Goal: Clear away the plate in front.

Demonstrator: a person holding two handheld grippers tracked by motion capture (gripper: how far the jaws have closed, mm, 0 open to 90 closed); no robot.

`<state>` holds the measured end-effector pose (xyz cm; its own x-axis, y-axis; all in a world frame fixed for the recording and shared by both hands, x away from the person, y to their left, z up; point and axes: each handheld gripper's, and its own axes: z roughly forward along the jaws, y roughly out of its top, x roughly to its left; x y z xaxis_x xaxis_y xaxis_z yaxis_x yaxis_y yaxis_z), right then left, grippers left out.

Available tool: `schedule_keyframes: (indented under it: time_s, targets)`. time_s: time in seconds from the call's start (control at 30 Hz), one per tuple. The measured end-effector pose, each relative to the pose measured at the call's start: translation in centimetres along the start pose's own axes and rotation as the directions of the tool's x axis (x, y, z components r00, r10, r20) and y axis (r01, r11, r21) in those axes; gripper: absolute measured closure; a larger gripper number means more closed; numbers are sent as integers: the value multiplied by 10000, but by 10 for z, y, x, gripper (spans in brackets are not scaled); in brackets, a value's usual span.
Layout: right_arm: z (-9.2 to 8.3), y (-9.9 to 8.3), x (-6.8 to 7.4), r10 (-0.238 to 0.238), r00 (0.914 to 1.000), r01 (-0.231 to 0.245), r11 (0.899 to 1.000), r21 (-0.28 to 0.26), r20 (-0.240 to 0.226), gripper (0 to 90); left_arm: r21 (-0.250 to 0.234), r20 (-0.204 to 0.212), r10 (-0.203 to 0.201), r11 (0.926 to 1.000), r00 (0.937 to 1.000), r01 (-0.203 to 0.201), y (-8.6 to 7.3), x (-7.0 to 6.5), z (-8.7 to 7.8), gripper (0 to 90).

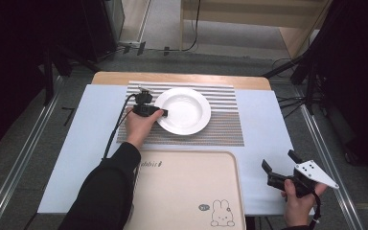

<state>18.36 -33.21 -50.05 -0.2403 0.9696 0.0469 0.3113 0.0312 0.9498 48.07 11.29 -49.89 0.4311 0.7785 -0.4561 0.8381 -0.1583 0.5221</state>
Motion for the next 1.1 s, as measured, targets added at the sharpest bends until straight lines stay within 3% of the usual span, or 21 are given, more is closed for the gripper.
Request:
schedule_keyframes:
  time_s: [0.13, 0.3, 0.5, 0.63, 0.77, 1.1]
  targets:
    - [-1, 0, -1, 36, 10000, -36, 10000, 12, 12, 0, -218, -253, 437, 9988, 9987, -442, 0, -7, -3, 665]
    - [-1, 0, -2, 77, 10000, -77, 10000, -3, 45, 0, -578, 290, 724, 9958, 9970, -706, 2, -15, -10, 737]
    - [-1, 0, -1, 32, 10000, -32, 10000, -10, 21, 0, -840, 293, 932, 9923, 9952, -905, 2, -23, -14, 786]
    - [-1, 0, -2, 62, 10000, -62, 10000, -15, 64, 0, -975, 292, 809, 9922, 9963, -777, 2, -28, -16, 809]
    - [-2, 0, -3, 92, 9999, -91, 10000, -33, 80, 0, -1168, 664, 365, 9927, 9971, -285, 2, -25, -17, 831]
    - [-3, 0, -5, 193, 9997, -192, 9998, -60, 136, 0, -1165, 808, -28, 9931, 9967, 122, 1, -22, -20, 828]
